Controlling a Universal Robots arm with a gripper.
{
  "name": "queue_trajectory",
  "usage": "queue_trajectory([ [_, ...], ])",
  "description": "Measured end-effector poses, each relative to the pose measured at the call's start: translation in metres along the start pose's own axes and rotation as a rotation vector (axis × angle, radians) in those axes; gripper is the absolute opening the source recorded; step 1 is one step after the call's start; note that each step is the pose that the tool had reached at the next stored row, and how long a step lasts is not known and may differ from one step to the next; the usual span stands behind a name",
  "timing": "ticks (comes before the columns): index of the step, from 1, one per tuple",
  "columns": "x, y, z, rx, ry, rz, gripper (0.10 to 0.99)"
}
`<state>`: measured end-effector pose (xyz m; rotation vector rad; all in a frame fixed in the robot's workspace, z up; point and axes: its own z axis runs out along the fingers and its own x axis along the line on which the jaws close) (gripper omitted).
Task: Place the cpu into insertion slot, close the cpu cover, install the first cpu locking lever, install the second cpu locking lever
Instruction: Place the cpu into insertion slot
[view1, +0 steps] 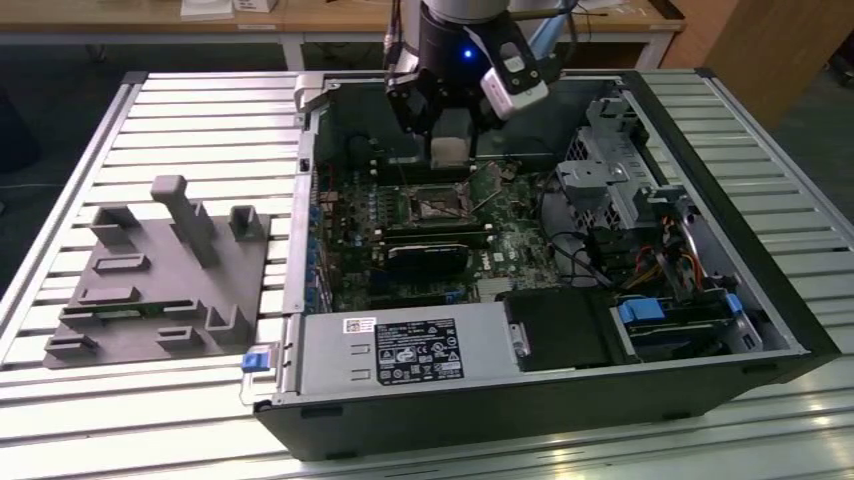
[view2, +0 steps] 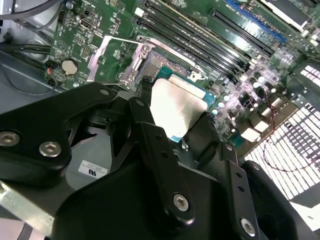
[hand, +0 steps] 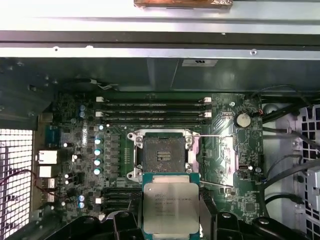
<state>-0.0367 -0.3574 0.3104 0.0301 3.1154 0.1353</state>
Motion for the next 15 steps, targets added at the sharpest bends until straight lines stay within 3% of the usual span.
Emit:
queue_trajectory([
  [9, 0.0008, 0.0019, 0.0149, 0.000, -0.0143, -0.007, 0.541],
  [15, 0.0011, 0.0043, 0.0257, 0.000, -0.0160, -0.009, 0.541],
])
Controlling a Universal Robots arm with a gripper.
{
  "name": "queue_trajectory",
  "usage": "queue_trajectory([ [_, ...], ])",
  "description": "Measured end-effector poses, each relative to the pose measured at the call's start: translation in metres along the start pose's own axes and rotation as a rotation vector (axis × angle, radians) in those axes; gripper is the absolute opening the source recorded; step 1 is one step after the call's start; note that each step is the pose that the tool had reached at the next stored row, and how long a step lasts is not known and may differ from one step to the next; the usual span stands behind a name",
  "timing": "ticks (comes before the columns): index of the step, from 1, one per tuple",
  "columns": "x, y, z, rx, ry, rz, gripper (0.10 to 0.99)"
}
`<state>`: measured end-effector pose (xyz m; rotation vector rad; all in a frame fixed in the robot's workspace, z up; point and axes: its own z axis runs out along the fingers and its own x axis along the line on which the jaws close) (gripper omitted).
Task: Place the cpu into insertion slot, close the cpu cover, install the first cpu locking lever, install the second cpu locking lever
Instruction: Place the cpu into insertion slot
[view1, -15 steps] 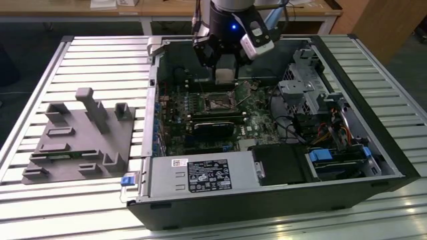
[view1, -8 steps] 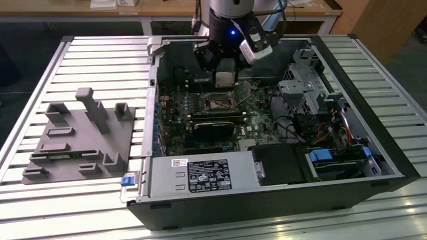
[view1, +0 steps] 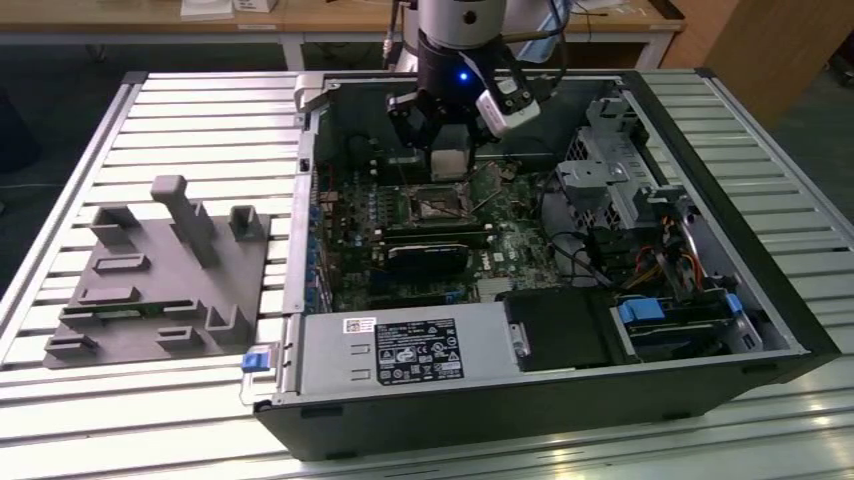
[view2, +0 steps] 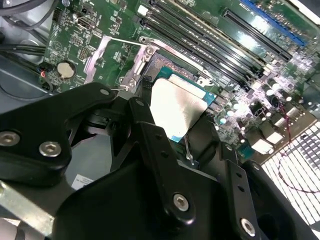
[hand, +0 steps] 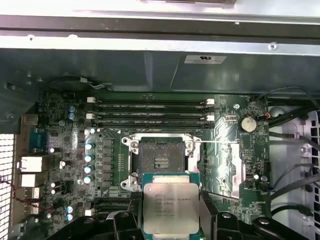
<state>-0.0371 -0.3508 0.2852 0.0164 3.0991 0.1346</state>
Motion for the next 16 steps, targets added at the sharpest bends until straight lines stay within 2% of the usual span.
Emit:
queue_trajectory([
  [9, 0.0025, 0.0044, 0.0127, 0.006, -0.0001, 0.000, 0.541],
  [16, 0.0034, 0.0085, 0.0216, 0.021, 0.0007, -0.001, 0.541],
])
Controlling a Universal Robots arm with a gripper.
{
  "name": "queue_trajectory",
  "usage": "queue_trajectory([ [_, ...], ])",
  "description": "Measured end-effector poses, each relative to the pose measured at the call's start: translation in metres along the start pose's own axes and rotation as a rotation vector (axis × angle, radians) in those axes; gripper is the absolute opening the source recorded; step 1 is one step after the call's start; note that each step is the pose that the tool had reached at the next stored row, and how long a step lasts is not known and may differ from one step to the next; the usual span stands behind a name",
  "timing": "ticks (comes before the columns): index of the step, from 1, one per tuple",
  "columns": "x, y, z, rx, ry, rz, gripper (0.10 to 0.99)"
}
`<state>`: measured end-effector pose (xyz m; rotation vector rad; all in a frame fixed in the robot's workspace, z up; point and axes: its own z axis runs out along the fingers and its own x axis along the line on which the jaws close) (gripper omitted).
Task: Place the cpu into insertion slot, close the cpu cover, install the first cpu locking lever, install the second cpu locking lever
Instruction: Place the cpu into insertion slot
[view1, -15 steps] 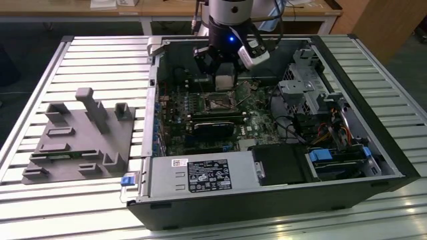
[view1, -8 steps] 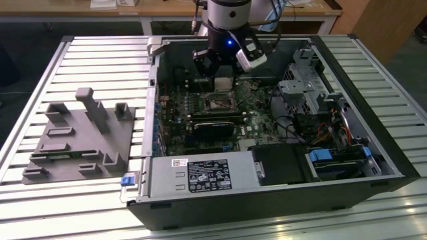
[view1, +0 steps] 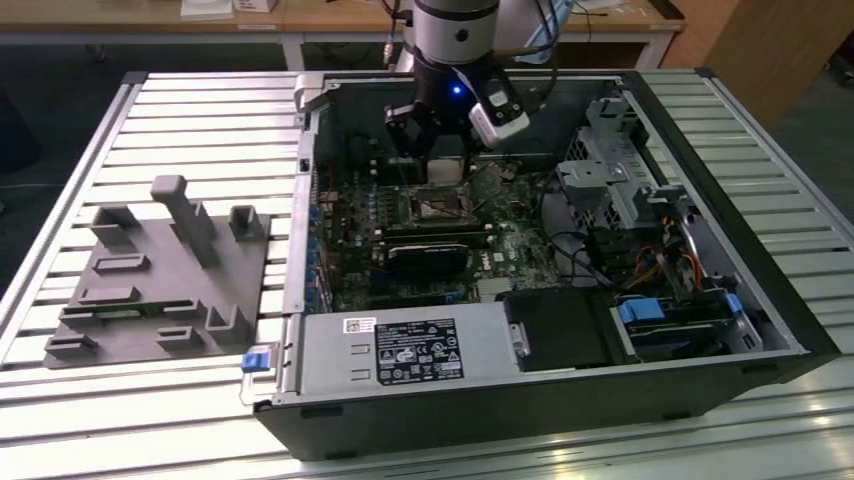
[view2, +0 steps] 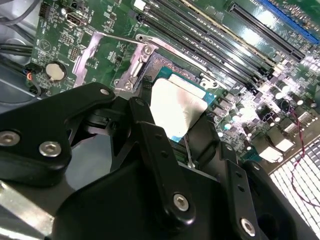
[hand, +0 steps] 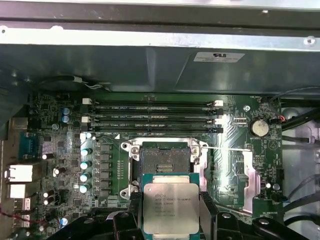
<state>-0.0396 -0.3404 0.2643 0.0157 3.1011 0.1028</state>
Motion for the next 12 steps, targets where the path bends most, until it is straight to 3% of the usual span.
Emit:
queue_trajectory([
  [12, 0.0001, 0.0008, 0.0032, 0.003, 0.0006, 0.000, 0.541],
])
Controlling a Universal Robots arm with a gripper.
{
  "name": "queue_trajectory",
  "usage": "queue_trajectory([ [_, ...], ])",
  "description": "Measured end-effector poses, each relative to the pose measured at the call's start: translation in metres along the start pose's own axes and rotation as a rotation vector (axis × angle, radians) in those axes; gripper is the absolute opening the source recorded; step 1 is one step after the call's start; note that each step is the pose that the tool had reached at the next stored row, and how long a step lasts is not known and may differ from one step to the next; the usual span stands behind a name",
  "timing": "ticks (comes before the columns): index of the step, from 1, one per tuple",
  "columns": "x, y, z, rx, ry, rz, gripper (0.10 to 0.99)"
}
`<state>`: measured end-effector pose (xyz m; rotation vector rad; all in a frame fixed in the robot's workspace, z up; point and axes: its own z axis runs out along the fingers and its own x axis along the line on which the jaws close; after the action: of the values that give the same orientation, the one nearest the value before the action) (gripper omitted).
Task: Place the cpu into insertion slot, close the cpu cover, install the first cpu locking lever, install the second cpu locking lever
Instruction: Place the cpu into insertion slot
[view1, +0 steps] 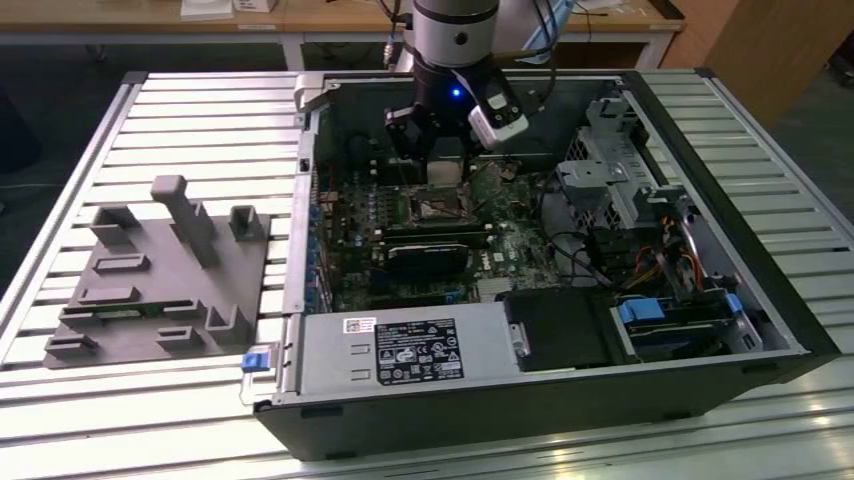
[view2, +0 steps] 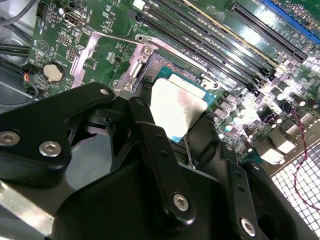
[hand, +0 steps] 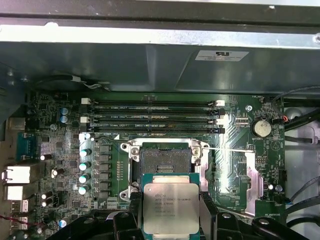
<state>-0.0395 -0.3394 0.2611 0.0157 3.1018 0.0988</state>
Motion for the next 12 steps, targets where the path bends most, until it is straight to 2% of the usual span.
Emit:
queue_trajectory([
  [7, 0.0000, 0.0000, 0.0002, 0.000, -0.0001, 0.001, 0.541],
  [12, 0.0000, 0.0000, 0.0005, 0.003, -0.0054, 0.083, 0.541],
])
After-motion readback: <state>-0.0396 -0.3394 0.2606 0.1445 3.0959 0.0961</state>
